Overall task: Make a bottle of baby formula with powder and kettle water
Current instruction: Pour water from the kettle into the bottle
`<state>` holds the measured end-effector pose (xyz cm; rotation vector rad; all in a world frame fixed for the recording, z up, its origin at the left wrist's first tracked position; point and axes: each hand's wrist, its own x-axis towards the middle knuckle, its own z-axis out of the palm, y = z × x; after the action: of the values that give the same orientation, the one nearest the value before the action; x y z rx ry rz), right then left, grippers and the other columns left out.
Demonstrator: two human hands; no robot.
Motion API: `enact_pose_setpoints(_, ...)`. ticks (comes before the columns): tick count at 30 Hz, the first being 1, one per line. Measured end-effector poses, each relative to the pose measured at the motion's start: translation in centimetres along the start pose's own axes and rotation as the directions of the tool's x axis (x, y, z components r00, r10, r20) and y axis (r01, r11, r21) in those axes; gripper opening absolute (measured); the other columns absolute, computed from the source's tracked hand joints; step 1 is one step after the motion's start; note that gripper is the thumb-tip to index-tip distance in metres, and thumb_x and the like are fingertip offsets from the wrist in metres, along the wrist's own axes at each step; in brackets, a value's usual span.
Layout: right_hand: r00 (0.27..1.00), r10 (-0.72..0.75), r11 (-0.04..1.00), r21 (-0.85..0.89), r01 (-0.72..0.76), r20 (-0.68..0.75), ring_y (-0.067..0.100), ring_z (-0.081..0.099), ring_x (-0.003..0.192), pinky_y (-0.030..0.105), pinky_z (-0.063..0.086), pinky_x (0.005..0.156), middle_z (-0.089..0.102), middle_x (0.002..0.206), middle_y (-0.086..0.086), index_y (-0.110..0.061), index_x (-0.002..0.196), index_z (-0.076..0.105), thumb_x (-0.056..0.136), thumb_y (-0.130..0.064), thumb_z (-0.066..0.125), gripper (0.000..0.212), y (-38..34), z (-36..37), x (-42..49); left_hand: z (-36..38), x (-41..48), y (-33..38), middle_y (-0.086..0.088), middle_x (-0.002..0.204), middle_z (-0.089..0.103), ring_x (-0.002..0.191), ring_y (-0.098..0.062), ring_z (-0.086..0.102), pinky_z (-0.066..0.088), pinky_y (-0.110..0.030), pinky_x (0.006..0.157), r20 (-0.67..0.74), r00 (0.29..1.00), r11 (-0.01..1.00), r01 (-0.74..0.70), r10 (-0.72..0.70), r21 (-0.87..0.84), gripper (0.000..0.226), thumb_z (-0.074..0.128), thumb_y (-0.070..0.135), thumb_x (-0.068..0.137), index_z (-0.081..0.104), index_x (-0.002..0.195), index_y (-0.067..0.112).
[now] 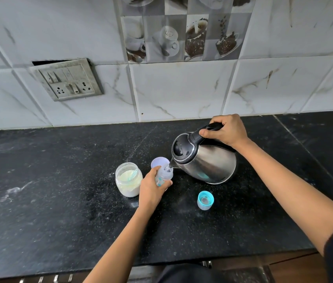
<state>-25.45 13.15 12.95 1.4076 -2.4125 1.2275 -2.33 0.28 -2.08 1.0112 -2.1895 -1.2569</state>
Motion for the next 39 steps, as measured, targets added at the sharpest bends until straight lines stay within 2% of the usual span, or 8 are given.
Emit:
enact_pose_setpoints(4,1.000,-0.005,1.000,-0.009,0.005,0.003,0.009,0.040,0.044,0.026,0.032,0.049,0.051,0.046,-0.001,-0.009,0.058,0.065,0.056,-0.071,0.066,0.062,-0.2,0.0,0.0,0.0,-0.2,-0.2,0.007,0.118,0.062,0.104,-0.012,0.058,0.048,-0.033,0.093,-0.002,1.000,1.000,0.003,-0.003,0.002,0.061,0.078,0.030,0.072,0.053,0.127,0.020)
enact_pose_setpoints(9,1.000,-0.011,1.000,-0.014,0.011,0.007,0.014,0.043,0.047,0.028,0.034,0.050,0.055,0.048,0.006,-0.009,0.059,0.065,0.056,-0.071,0.066,0.062,-0.2,0.1,-0.1,0.0,-0.4,-0.3,0.009,0.115,0.063,0.103,-0.011,0.059,0.049,-0.036,0.093,-0.004,1.000,1.000,0.013,-0.013,-0.012,0.058,0.079,0.031,0.070,0.055,0.123,0.023)
enact_pose_setpoints(19,1.000,-0.016,1.000,-0.016,0.017,0.024,0.012,0.043,0.046,0.027,0.033,0.050,0.054,0.047,0.003,-0.011,0.057,0.064,0.056,-0.072,0.066,0.061,-0.3,0.1,-0.2,-0.2,-0.9,-0.4,0.008,0.113,0.064,0.101,-0.012,0.060,0.050,-0.036,0.091,-0.007,1.000,1.000,0.017,-0.017,-0.011,0.057,0.079,0.032,0.070,0.055,0.121,0.021)
enact_pose_setpoints(30,0.999,-0.028,0.999,-0.030,0.029,0.044,0.011,0.043,0.045,0.027,0.032,0.049,0.052,0.046,0.000,-0.012,0.056,0.063,0.055,-0.071,0.065,0.059,-0.8,0.1,-0.3,-0.4,-1.8,-0.1,0.010,0.110,0.064,0.099,-0.010,0.059,0.047,-0.027,0.088,-0.011,1.000,0.999,0.020,-0.020,-0.036,0.057,0.079,0.027,0.071,0.056,0.123,0.020)
enact_pose_setpoints(36,0.998,-0.030,0.999,-0.017,0.031,0.054,0.007,0.041,0.044,0.027,0.032,0.049,0.049,0.045,-0.002,-0.012,0.056,0.062,0.055,-0.071,0.065,0.059,-0.9,0.0,-0.5,-0.7,-2.4,0.3,0.013,0.102,0.064,0.093,-0.007,0.059,0.041,-0.015,0.076,-0.013,1.000,0.998,0.013,-0.014,-0.063,0.049,0.079,0.022,0.071,0.057,0.115,0.023)
enact_pose_setpoints(39,0.998,-0.021,1.000,-0.012,0.022,0.056,0.006,0.043,0.043,0.023,0.029,0.046,0.046,0.043,-0.009,-0.021,0.053,0.058,0.054,-0.072,0.064,0.051,-1.2,-0.1,-0.7,-0.8,-2.6,0.6,0.013,0.099,0.064,0.089,-0.007,0.059,0.041,-0.008,0.070,-0.011,1.000,0.997,0.013,-0.014,-0.071,0.046,0.079,0.019,0.071,0.057,0.111,0.025)
